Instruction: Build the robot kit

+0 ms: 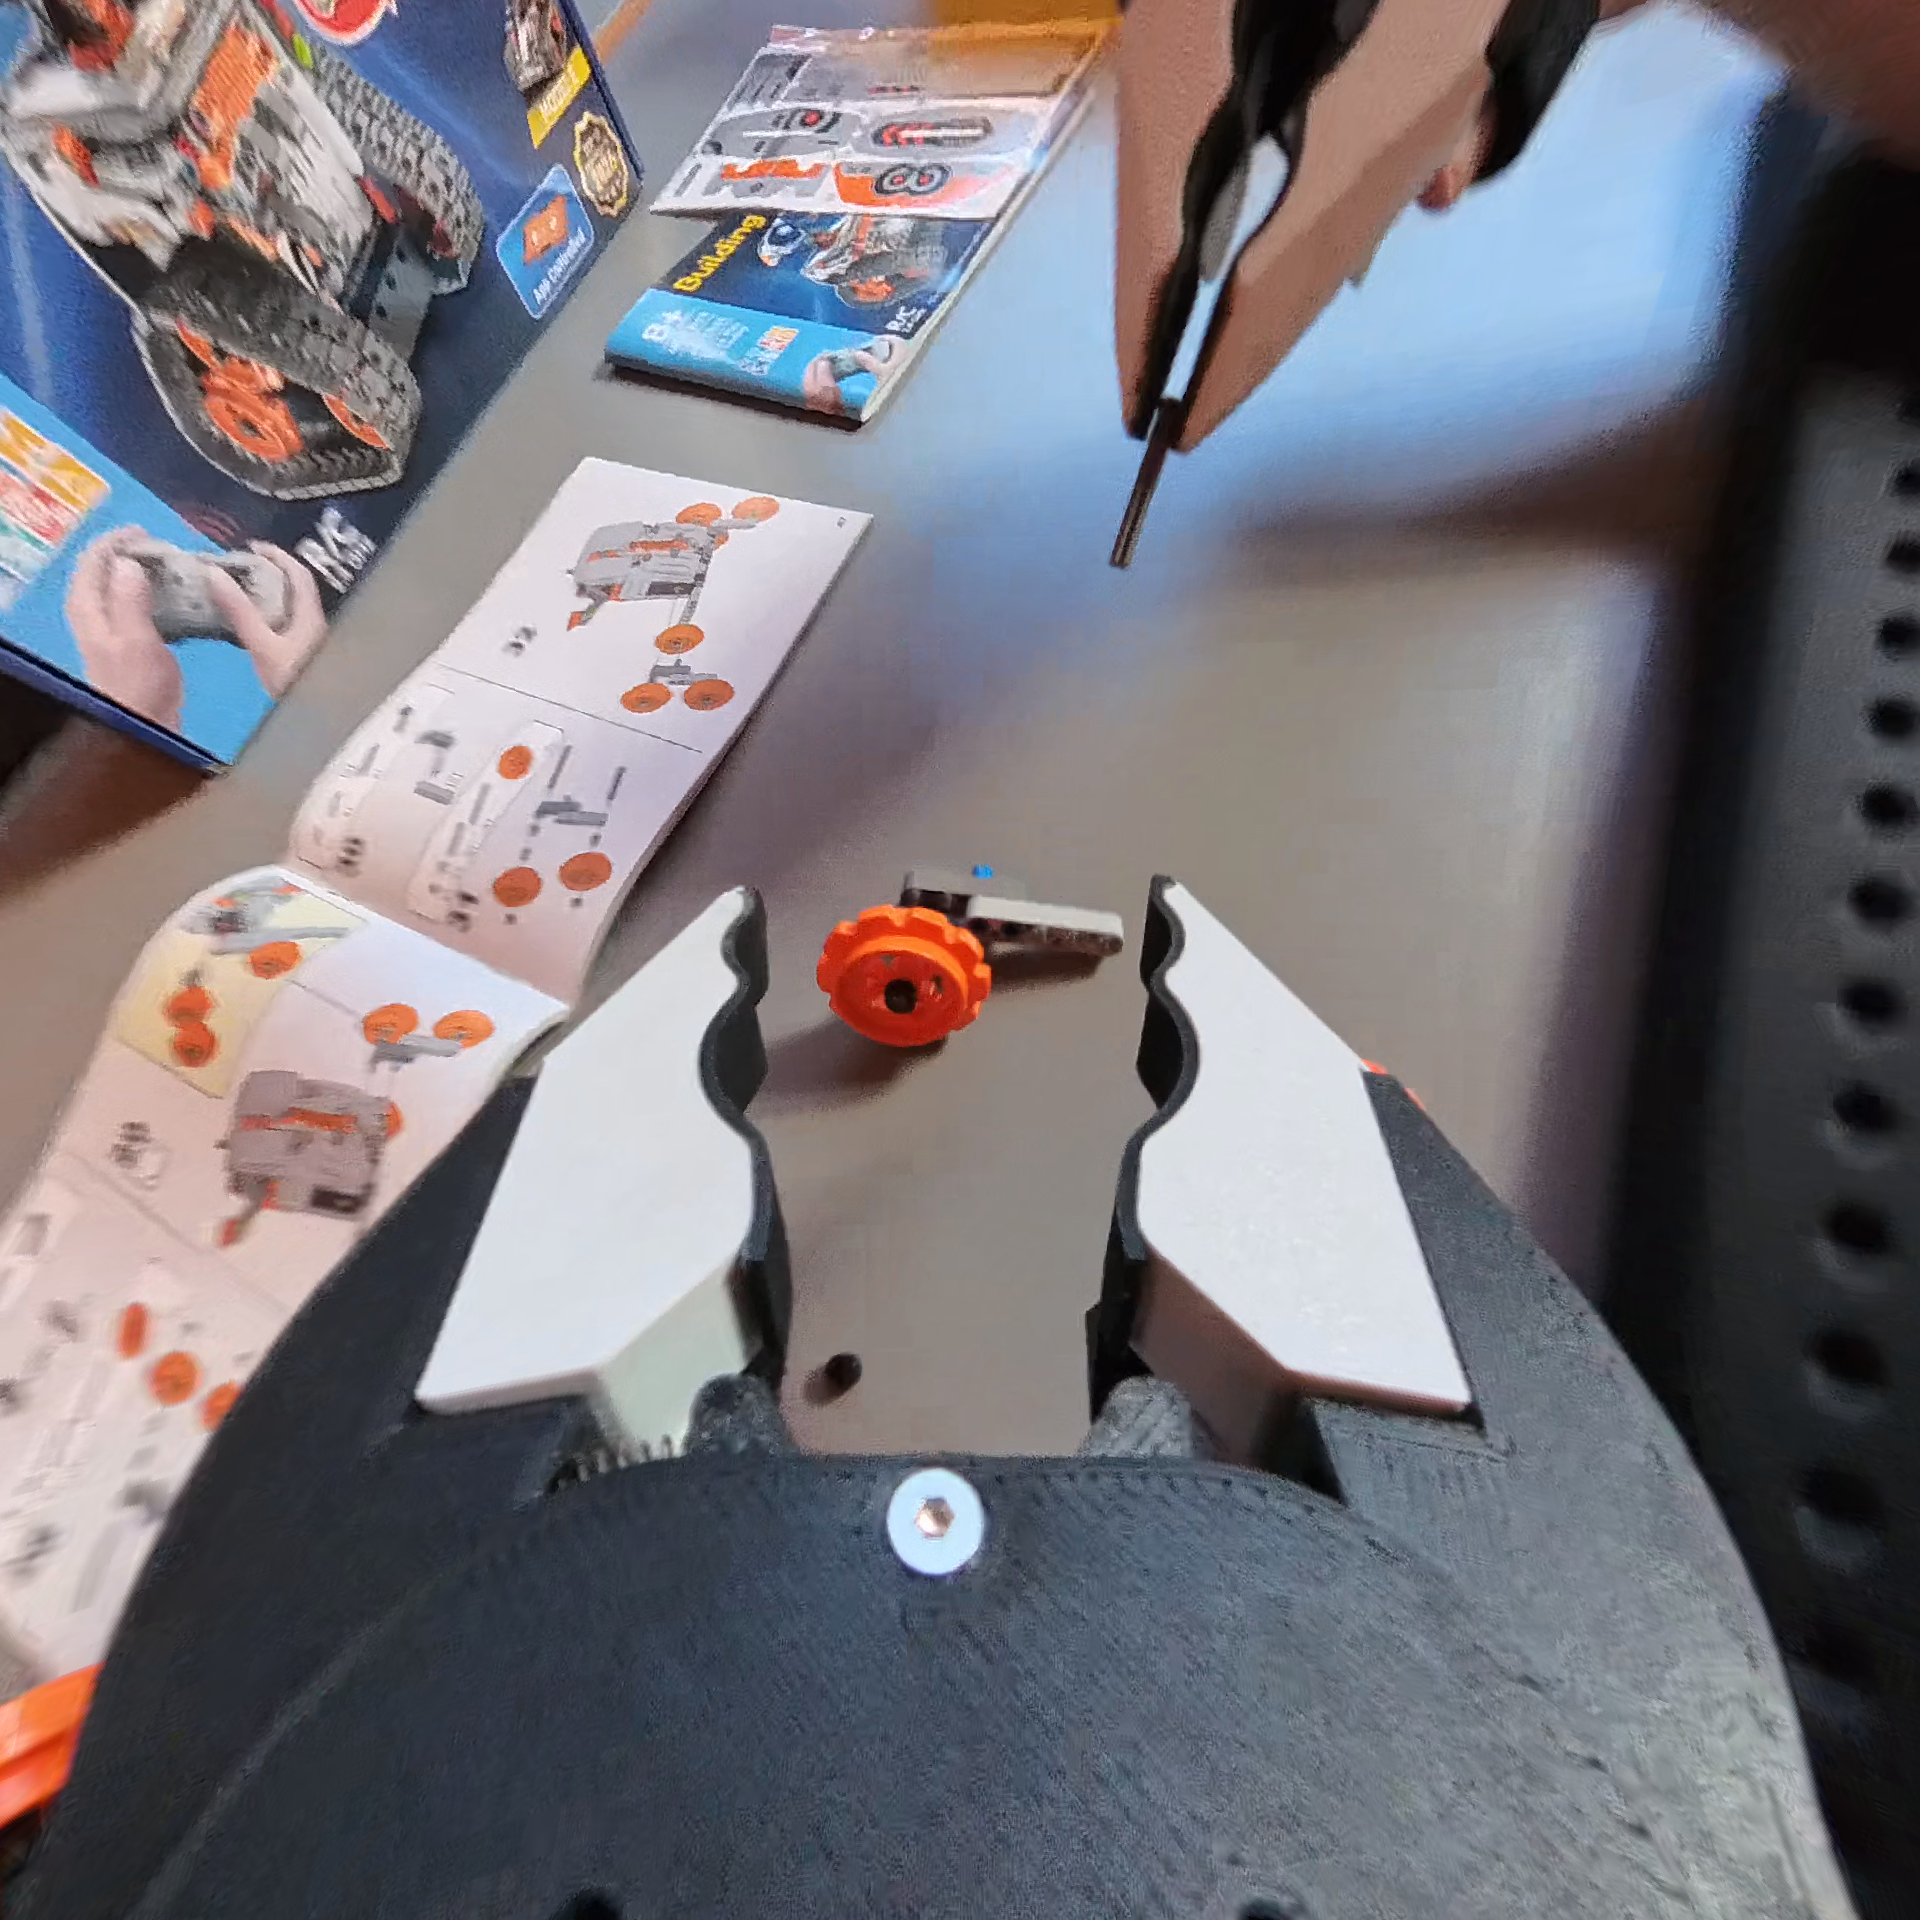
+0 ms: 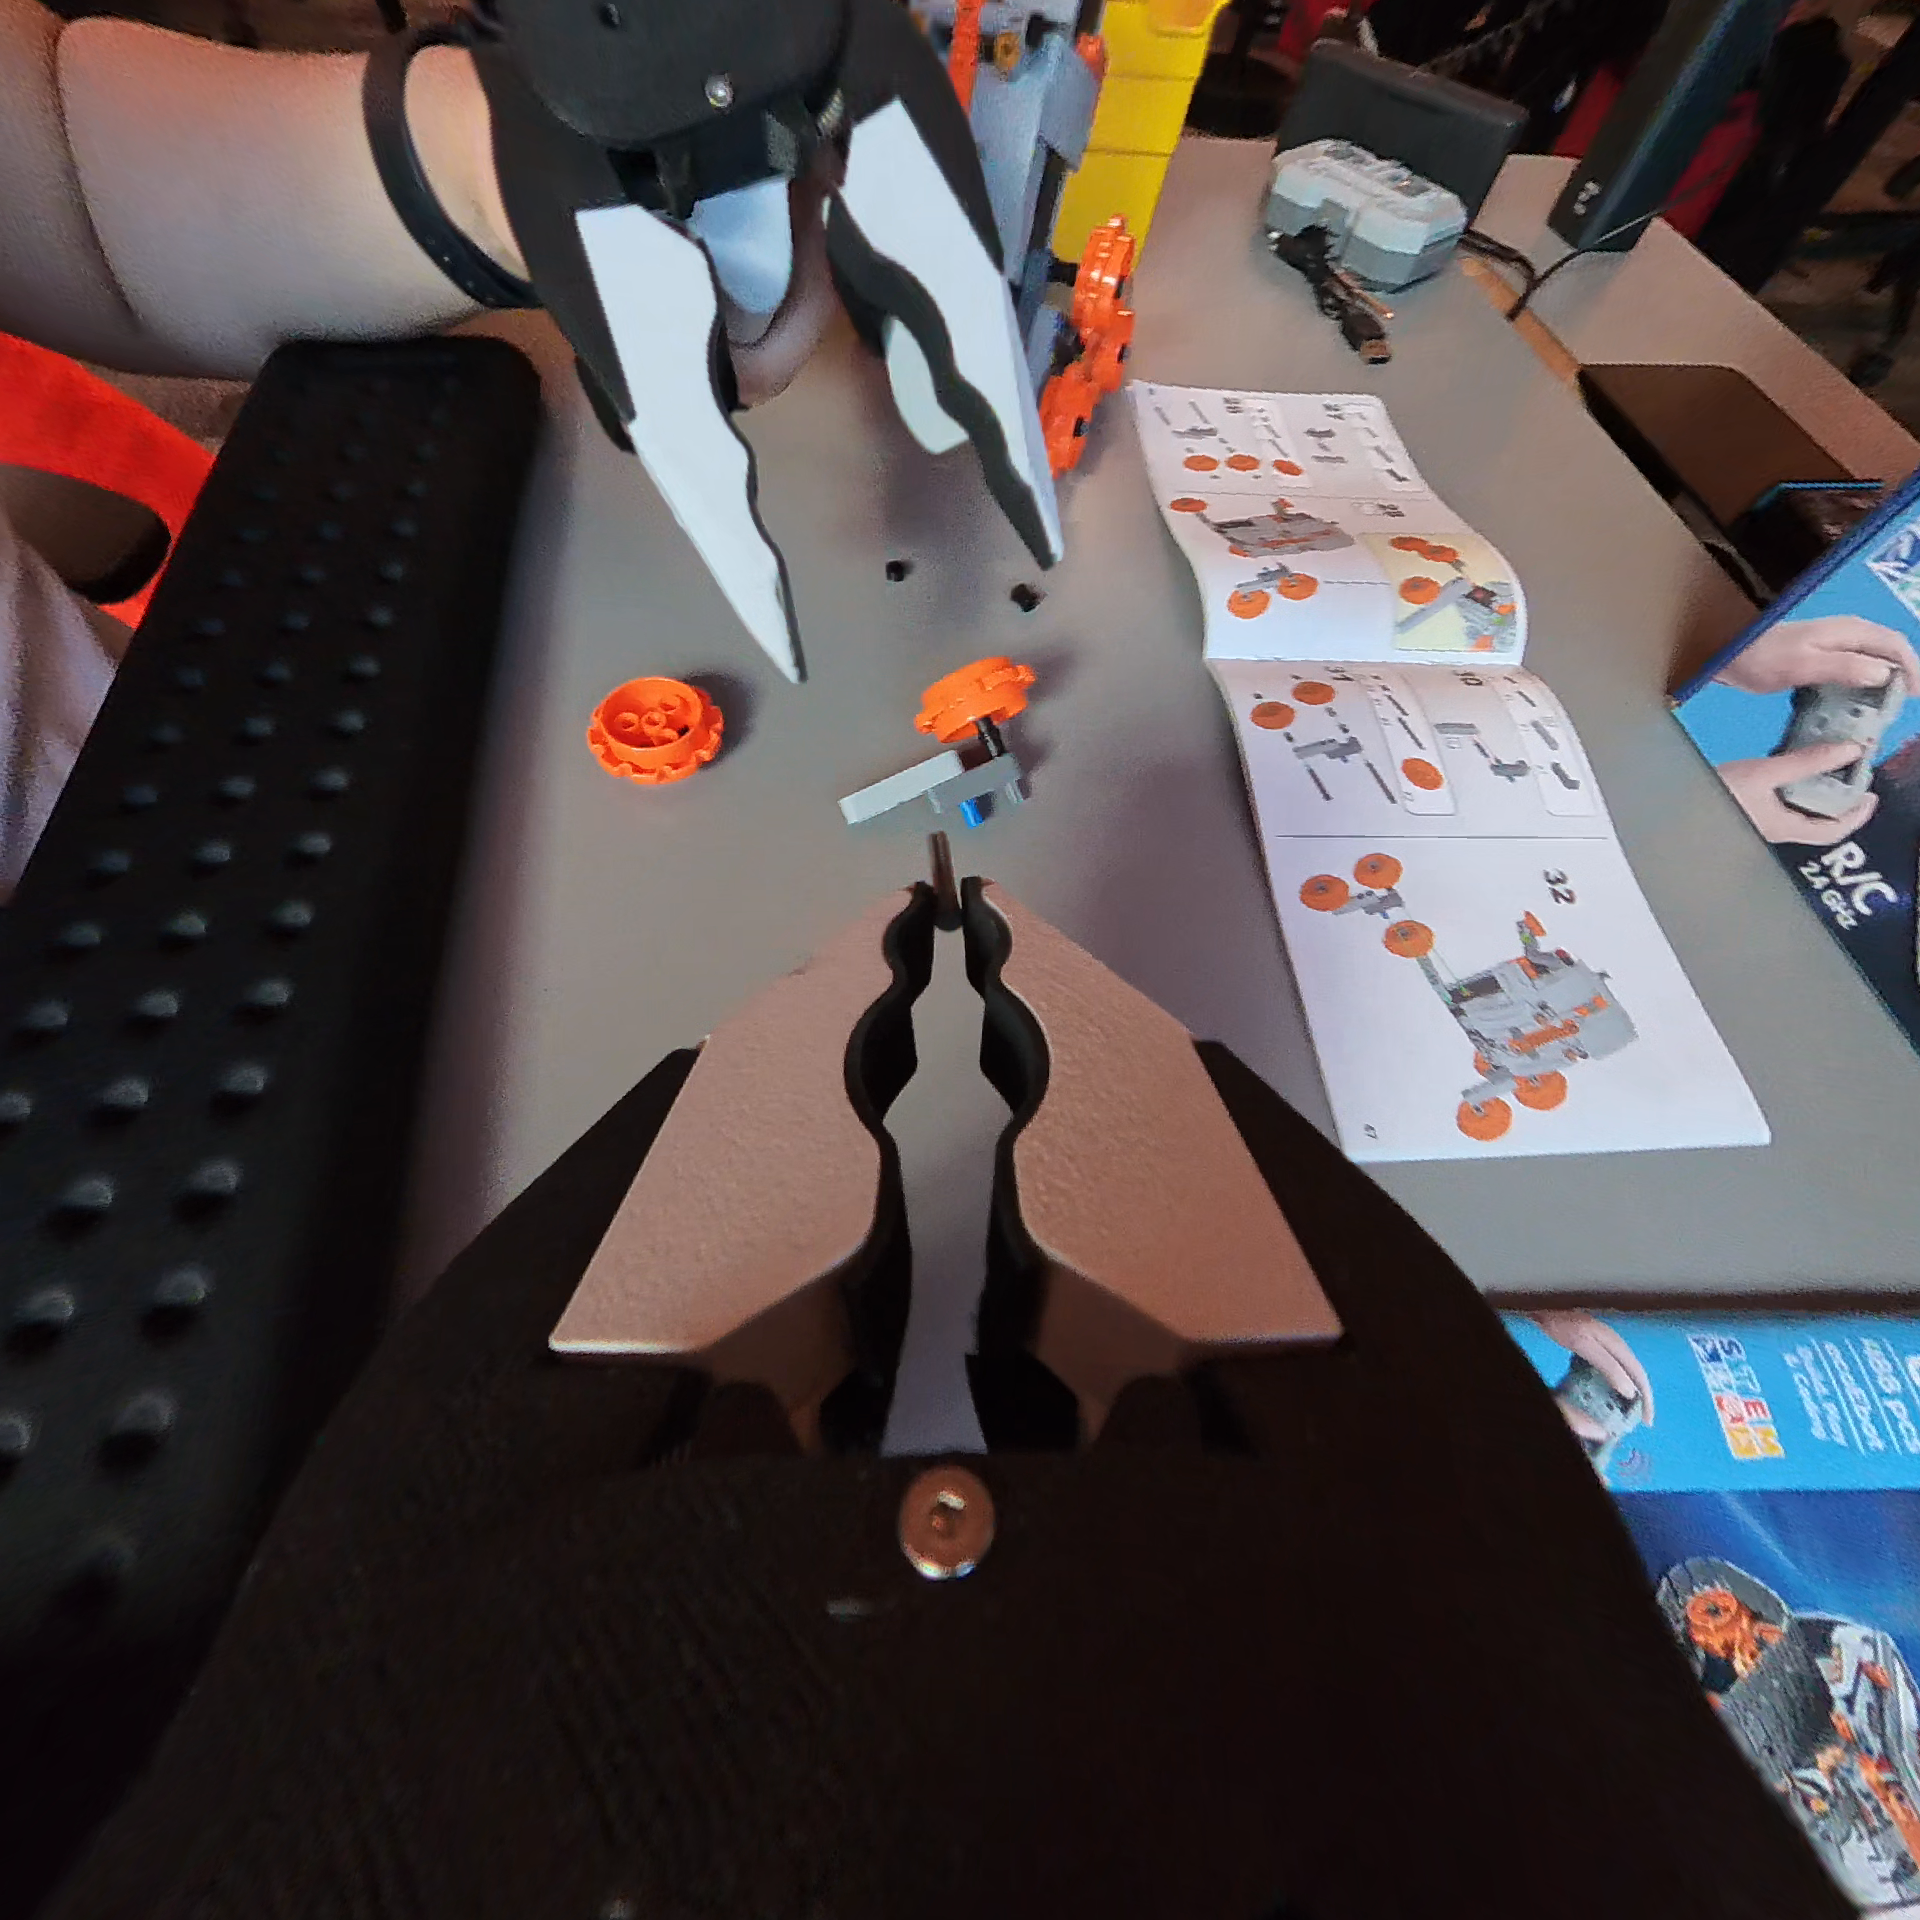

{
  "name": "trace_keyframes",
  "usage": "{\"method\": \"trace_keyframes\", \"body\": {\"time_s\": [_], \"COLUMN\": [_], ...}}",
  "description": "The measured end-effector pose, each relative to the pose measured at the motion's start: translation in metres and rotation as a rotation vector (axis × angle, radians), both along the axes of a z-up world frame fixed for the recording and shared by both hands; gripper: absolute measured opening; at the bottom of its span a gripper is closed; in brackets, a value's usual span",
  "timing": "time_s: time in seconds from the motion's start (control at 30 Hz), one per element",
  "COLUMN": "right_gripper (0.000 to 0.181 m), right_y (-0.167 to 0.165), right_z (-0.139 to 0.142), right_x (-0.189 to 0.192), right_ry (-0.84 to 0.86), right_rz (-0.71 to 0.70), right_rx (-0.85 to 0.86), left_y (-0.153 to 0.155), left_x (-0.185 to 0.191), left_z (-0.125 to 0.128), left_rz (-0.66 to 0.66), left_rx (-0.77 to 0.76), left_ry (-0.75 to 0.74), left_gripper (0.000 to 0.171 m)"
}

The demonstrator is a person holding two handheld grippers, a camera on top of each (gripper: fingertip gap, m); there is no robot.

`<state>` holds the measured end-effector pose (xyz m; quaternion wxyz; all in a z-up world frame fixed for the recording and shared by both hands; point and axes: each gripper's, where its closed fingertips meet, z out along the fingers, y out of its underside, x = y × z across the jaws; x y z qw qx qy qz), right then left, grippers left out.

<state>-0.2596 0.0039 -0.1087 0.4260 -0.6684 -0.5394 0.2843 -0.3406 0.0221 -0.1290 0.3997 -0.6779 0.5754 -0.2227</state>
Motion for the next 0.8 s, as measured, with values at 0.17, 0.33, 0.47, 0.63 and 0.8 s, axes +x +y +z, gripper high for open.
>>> {"method": "trace_keyframes", "body": {"time_s": [0.17, 0.33, 0.47, 0.63, 0.8], "right_gripper": [0.004, 0.004, 0.004, 0.004, 0.004], "right_y": [0.002, 0.0, 0.0, 0.001, 0.0], "right_z": [-0.001, -0.01, -0.013, -0.016, -0.022], "right_x": [0.003, -0.002, -0.002, -0.002, -0.004], "right_ry": [-0.005, -0.045, -0.051, -0.053, -0.075], "right_rz": [-0.01, 0.009, 0.012, 0.009, 0.015], "right_rx": [-0.005, -0.011, -0.019, -0.032, -0.042], "left_y": [0.016, 0.026, 0.019, 0.019, 0.017], "left_x": [-0.005, -0.008, -0.004, -0.004, -0.004], "left_z": [-0.012, -0.034, -0.041, -0.048, -0.047], "left_rz": [-0.006, 0.048, 0.053, 0.041, 0.024], "left_rx": [-0.09, -0.177, -0.298, -0.268, -0.275], "left_ry": [0.048, 0.119, 0.108, 0.123, 0.064], "left_gripper": [0.067, 0.061, 0.062, 0.045, 0.041]}}
